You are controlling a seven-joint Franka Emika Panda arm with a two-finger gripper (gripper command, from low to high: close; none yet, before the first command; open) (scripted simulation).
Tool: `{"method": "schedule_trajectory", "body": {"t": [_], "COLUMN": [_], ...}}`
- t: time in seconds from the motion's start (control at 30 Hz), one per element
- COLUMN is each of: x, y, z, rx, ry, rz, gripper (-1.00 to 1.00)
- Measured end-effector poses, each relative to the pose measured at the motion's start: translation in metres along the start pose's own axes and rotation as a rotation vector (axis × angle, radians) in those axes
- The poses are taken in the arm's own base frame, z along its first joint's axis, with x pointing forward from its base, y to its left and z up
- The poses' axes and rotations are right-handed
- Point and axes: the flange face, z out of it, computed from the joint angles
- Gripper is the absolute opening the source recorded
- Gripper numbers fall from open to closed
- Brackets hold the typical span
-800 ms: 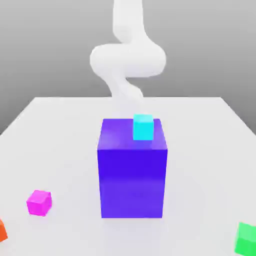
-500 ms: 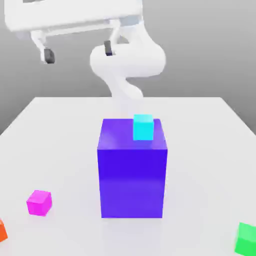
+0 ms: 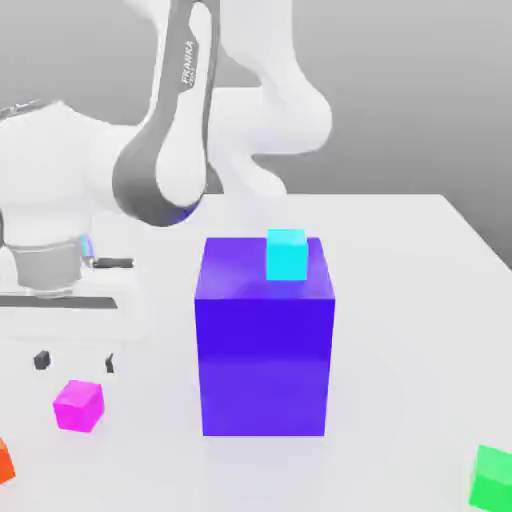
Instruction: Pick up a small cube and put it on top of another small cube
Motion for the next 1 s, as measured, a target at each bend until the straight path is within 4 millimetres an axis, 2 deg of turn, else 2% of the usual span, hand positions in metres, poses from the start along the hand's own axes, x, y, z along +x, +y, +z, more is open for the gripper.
{"method": "schedule_trajectory", "body": {"t": [0.03, 0.1, 0.3, 0.33, 0.57, 0.83, 0.87, 0.9, 1.0], "x": [0.000, 0.000, 0.000, -0.001, -0.001, 0.000, -0.001, -0.003, -0.020], "y": [0.011, 0.020, 0.025, 0.025, 0.025, 0.022, 0.018, 0.004, -0.070], "z": [0.010, 0.024, 0.069, 0.078, 0.080, 0.025, 0.021, 0.019, 0.016], "rx": [-0.025, -0.045, -0.052, -0.052, -0.052, -0.052, -0.051, -0.052, -0.054], "ry": [-0.001, 0.002, 0.001, -0.001, -0.004, -0.002, -0.004, -0.005, -0.010], "rz": [0.004, 0.005, 0.005, 0.007, 0.007, 0.006, -0.011, -0.069, -0.330], "gripper": [0.00, 0.00, 0.00, -1.00, -1.00, -1.00, -1.00, -1.00, -1.00]}}
